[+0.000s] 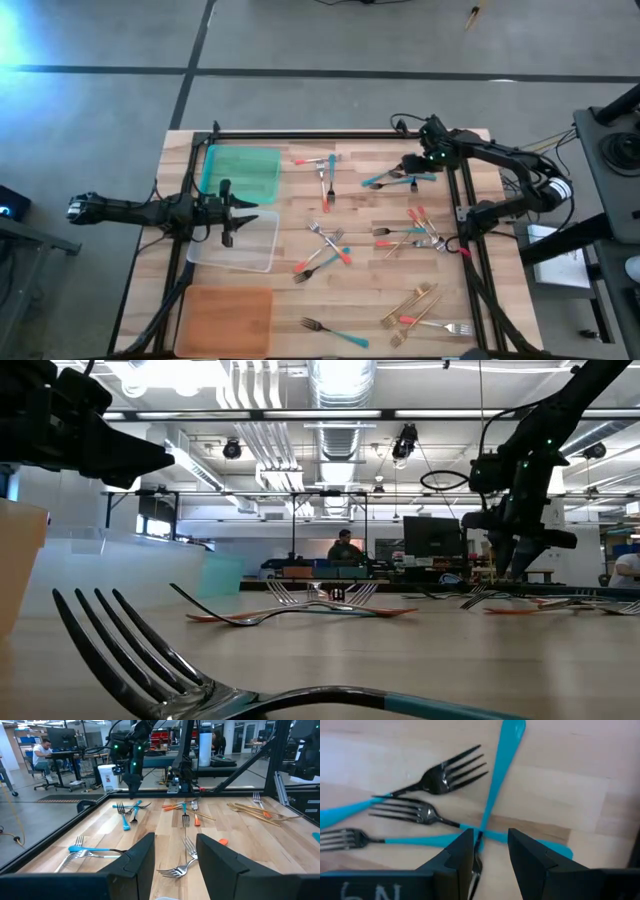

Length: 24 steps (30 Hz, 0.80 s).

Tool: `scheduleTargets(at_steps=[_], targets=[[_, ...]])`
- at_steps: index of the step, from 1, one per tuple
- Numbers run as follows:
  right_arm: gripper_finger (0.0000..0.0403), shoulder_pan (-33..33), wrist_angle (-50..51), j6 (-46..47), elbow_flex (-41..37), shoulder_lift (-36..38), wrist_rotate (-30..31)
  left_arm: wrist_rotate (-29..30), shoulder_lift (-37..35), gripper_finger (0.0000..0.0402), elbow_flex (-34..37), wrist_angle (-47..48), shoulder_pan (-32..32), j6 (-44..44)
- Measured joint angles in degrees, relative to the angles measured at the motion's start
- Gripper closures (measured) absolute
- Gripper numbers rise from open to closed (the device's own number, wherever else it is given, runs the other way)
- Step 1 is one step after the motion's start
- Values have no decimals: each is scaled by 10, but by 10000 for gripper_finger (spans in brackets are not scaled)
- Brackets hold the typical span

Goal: Sort silverware by color (type)
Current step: Put the blue fork into the blue bin

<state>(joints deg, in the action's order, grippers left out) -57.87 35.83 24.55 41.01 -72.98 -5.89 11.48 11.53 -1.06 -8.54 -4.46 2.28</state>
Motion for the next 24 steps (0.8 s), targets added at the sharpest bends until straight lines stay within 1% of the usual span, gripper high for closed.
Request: scheduleTargets(at_steps=[7, 13, 24], targets=[[291, 8, -12, 17, 0, -24, 8, 0, 0, 274, 0, 0, 0, 0], [291, 19, -30, 19, 0, -51, 62, 0, 0, 274, 0, 0, 0, 0], [291, 28, -51, 36, 18, -67, 68, 0, 0, 274, 0, 0, 0, 0]])
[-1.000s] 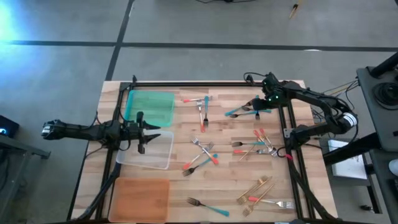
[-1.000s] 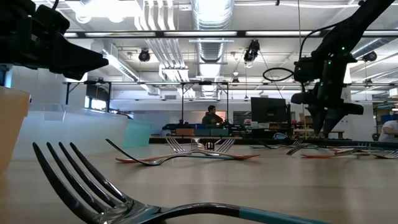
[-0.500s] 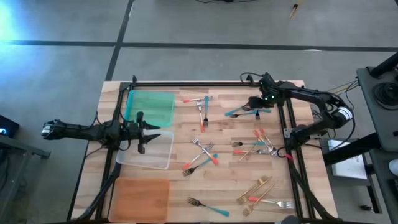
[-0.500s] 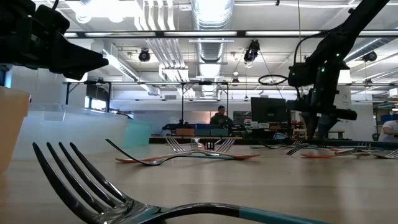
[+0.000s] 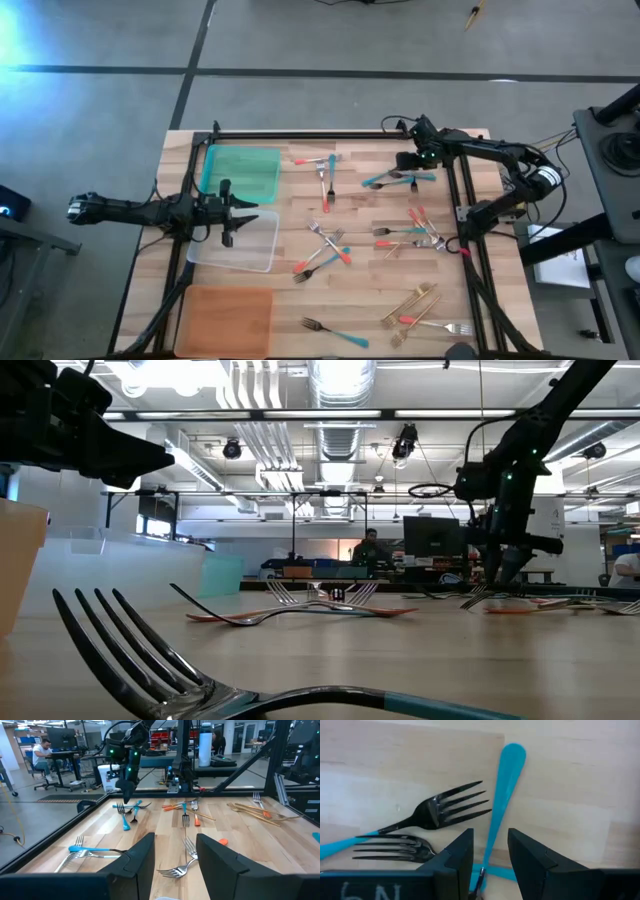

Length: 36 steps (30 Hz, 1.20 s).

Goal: Sort silverware by color (type)
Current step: Put the blue fork into the blue bin

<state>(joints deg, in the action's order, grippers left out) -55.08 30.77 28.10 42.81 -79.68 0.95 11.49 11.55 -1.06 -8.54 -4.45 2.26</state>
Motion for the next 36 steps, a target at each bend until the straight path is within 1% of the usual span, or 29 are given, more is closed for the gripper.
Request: scheduleTargets(at_steps=[6, 13, 17, 22, 33, 36], targets=[[291, 12, 0, 6, 0, -32, 8, 0, 0, 274, 0, 0, 0, 0], [294, 24, 2, 8, 7, -51, 37, 0, 0, 274, 0, 0, 0, 0], [318, 29, 0, 7, 7, -54, 46, 0, 0, 274, 0, 0, 0, 0], [382, 31, -2, -4, 7, -55, 51, 0, 0, 274, 0, 0, 0, 0], [389, 31, 5, -12, 6, -46, 52, 0, 0, 274, 0, 0, 0, 0], [390, 30, 14, -13, 6, -30, 74, 0, 0, 274, 0, 0, 0, 0]])
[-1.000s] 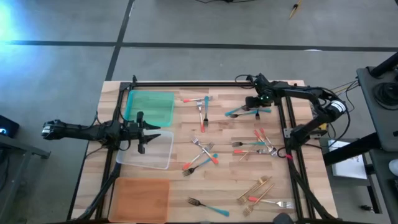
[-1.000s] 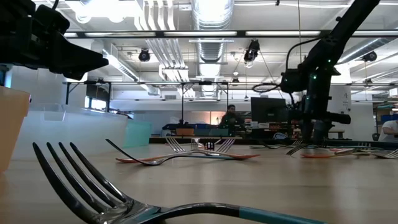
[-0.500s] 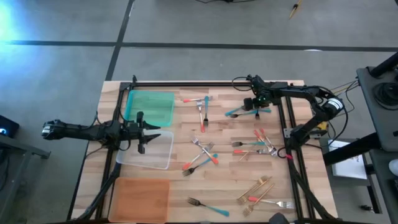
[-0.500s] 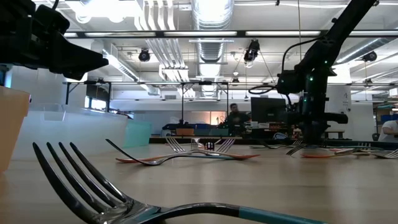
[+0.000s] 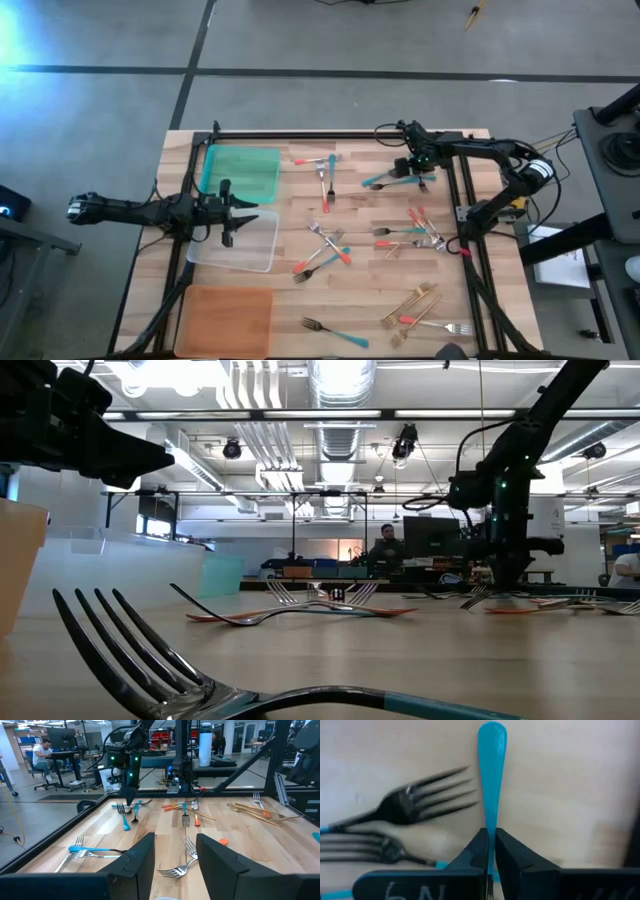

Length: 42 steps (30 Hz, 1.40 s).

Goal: Sort silverware by color (type)
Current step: Put the blue fork into the blue bin

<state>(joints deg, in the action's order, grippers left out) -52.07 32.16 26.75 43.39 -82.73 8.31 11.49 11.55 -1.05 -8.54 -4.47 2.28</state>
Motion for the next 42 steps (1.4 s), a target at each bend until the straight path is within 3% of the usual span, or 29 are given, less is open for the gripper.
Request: scheduleTargets(at_steps=[7, 16, 22, 30, 42], targets=[[390, 0, 5, 0, 4, 49, 68, 0, 0, 274, 0, 0, 0, 0], [390, 3, -24, 1, 4, 157, 69, 0, 0, 274, 0, 0, 0, 0], [390, 31, -105, -4, 4, 234, 54, 0, 0, 274, 0, 0, 0, 0], [390, 144, -252, 3, 4, 250, -9, 0, 0, 274, 0, 0, 0, 0], [390, 366, -524, -44, 4, 145, -9, 0, 0, 274, 0, 0, 0, 0]])
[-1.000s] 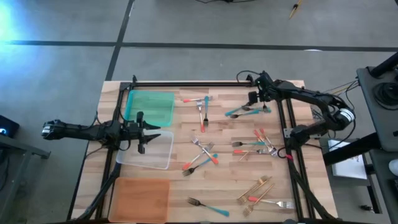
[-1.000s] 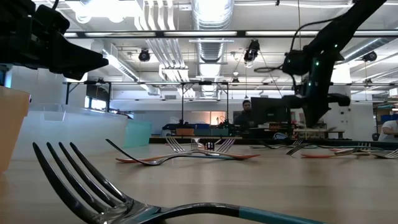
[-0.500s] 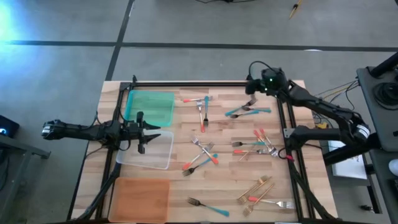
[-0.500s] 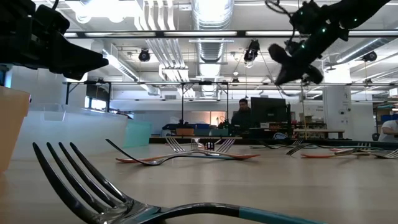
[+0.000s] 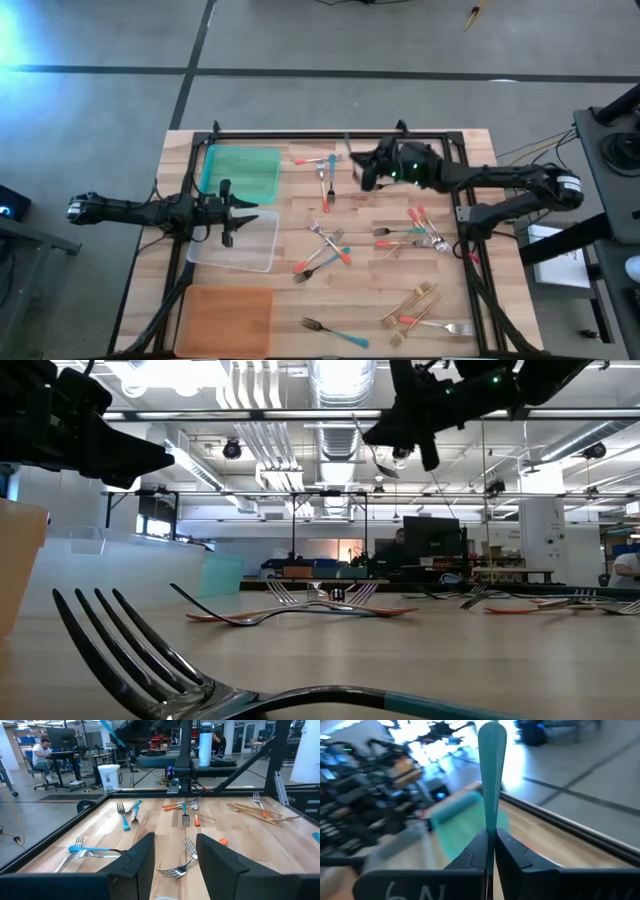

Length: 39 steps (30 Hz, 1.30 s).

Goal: Sort silverware by color (type)
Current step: Put the blue fork into the blue bin

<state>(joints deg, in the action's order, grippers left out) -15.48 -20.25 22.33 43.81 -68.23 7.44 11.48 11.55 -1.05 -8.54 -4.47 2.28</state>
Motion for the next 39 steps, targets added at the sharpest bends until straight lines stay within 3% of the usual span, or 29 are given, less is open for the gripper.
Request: scheduleTargets(at_steps=[16, 21, 32, 39], targets=[[390, 25, -123, -28, 0, -129, -5, 0, 0, 274, 0, 0, 0, 0], [390, 25, -123, -34, 0, -128, -34, 0, 0, 274, 0, 0, 0, 0], [390, 25, -157, -32, 0, -126, -36, 0, 1, 274, 0, -11, 1, 37], [390, 25, -157, -29, 0, -126, -34, 14, 3, 274, 0, -109, 2, 10]])
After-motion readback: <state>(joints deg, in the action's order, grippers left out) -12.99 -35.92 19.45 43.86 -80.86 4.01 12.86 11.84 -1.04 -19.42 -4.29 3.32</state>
